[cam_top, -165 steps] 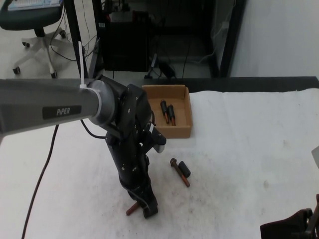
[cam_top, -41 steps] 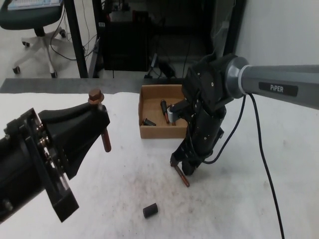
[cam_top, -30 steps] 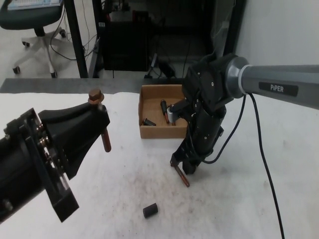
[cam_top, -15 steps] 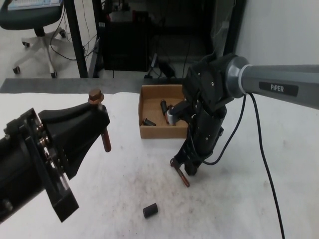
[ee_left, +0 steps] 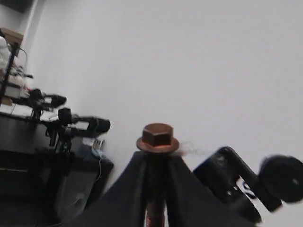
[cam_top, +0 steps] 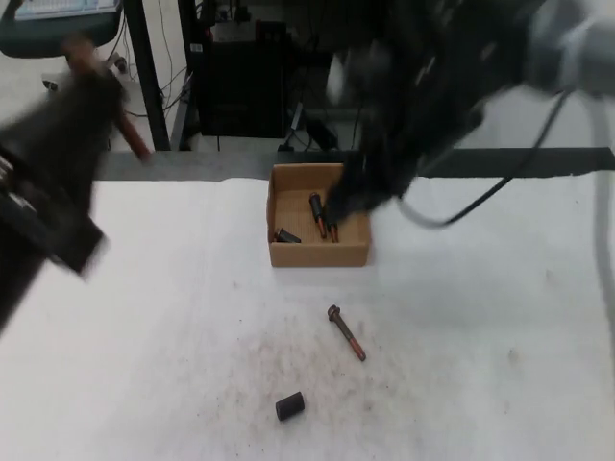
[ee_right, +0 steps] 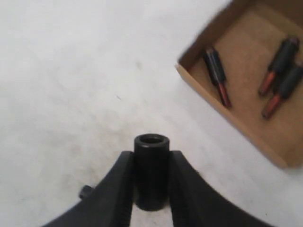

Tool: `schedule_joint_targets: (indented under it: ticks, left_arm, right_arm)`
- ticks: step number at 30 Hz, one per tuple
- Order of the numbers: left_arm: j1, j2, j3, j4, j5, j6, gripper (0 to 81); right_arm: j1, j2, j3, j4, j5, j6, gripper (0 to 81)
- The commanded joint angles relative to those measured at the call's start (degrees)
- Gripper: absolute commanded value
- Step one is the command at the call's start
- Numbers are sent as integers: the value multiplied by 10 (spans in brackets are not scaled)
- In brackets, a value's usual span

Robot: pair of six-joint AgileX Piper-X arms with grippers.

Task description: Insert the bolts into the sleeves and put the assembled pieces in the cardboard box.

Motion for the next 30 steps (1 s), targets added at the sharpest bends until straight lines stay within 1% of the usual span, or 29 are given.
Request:
schedule_joint_targets:
  ticks: [1, 4, 6, 8, 10, 13, 16, 19, 21, 22, 24, 26, 30]
  left_arm:
    - [2, 5, -6, -27, 15, -70, 1]
    - [2, 29, -18, -27, 132, -77, 1]
    - [2, 55, -37, -27, 221, -77, 1]
    - [2, 84, -61, -27, 290, -77, 1]
    - [2, 120, -94, -27, 347, -77, 1]
    - [2, 171, -145, -27, 401, -69, 1]
    - [2, 219, -196, -27, 413, -67, 1]
    - [0, 248, -232, -27, 413, -71, 1]
    - [0, 259, -249, -27, 413, -71, 1]
    - [0, 262, -254, -27, 413, -74, 1]
    - [0, 262, -256, -27, 413, -96, 1]
    - [0, 262, -256, -31, 422, -120, 1]
    - [0, 262, -256, -45, 426, -136, 1]
  right_arm:
    - [-4, -69, 25, -29, -81, -10, 8]
    - [1, -145, 84, -53, -111, -8, 8]
    - [9, -200, 129, -69, -120, -1, 8]
    - [18, -261, 182, -101, -125, 19, 8]
    - [29, -320, 242, -146, -144, 47, 8]
    - [52, -388, 329, -213, -163, 66, 8]
    - [80, -426, 400, -285, -163, 94, 8]
    - [107, -432, 458, -401, -161, 164, 8]
    - [123, -427, 489, -493, -141, 185, 8]
    - [129, -425, 503, -546, -119, 192, 8]
    - [134, -425, 523, -631, -65, 193, 8]
    - [133, -425, 533, -697, -32, 193, 8]
    - [131, -425, 533, -719, -10, 193, 8]
